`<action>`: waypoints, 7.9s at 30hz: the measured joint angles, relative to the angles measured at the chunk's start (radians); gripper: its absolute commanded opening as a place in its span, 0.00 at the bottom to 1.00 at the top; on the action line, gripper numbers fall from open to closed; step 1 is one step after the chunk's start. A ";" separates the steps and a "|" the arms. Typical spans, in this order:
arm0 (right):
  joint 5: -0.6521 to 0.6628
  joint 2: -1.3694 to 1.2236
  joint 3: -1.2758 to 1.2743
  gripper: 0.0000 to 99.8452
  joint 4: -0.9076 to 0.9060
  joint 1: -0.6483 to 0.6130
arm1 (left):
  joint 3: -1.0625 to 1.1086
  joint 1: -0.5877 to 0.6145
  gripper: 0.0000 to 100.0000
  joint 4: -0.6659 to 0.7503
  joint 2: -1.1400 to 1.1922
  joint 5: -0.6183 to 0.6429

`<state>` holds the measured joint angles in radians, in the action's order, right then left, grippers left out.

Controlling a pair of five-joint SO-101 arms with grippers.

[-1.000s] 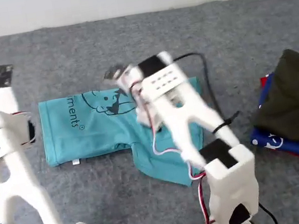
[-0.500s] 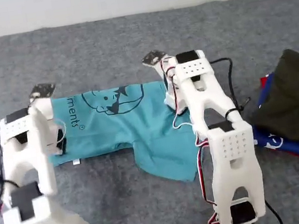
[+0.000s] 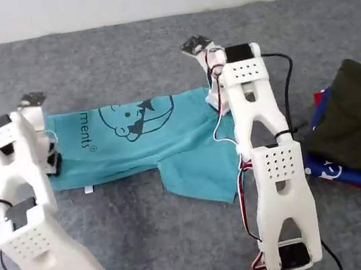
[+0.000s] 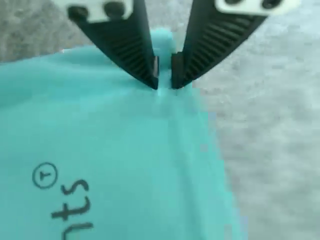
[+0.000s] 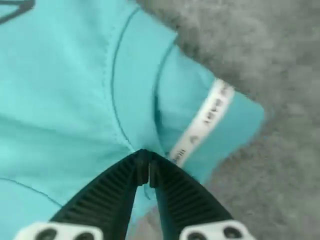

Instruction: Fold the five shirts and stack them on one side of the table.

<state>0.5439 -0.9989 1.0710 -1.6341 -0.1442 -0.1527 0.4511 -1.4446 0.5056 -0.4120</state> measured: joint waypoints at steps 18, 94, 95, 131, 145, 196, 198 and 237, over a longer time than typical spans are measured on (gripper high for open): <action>0.000 -0.176 0.226 0.01 0.040 -0.084 | -0.101 -0.153 0.07 0.196 0.025 0.221; -0.043 0.298 -0.660 0.02 0.051 0.129 | -0.044 -0.256 0.07 -0.287 -0.479 0.149; -0.041 0.315 -0.660 0.02 0.029 0.123 | -0.049 -0.256 0.07 -0.287 -0.489 0.149; 0.028 1.559 -1.306 0.02 -0.120 0.634 | -0.057 -1.085 0.20 -0.161 -0.049 0.146; 0.055 1.628 -1.392 0.02 -0.120 0.689 | -0.066 -1.096 0.08 -0.032 0.150 0.103; 0.057 1.628 -1.395 0.02 -0.121 0.689 | -0.830 -0.709 0.20 -0.094 0.465 0.046; 0.057 1.628 -1.395 0.02 -0.121 0.689 | -0.859 -0.695 0.20 -0.094 0.465 0.046; 0.057 1.628 -1.459 0.02 -0.121 0.689 | -0.779 -0.644 0.17 -0.282 0.430 0.114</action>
<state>0.6007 0.6291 -0.3882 -1.7553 0.5447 -0.9321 -0.1933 -1.7269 0.9352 -0.2984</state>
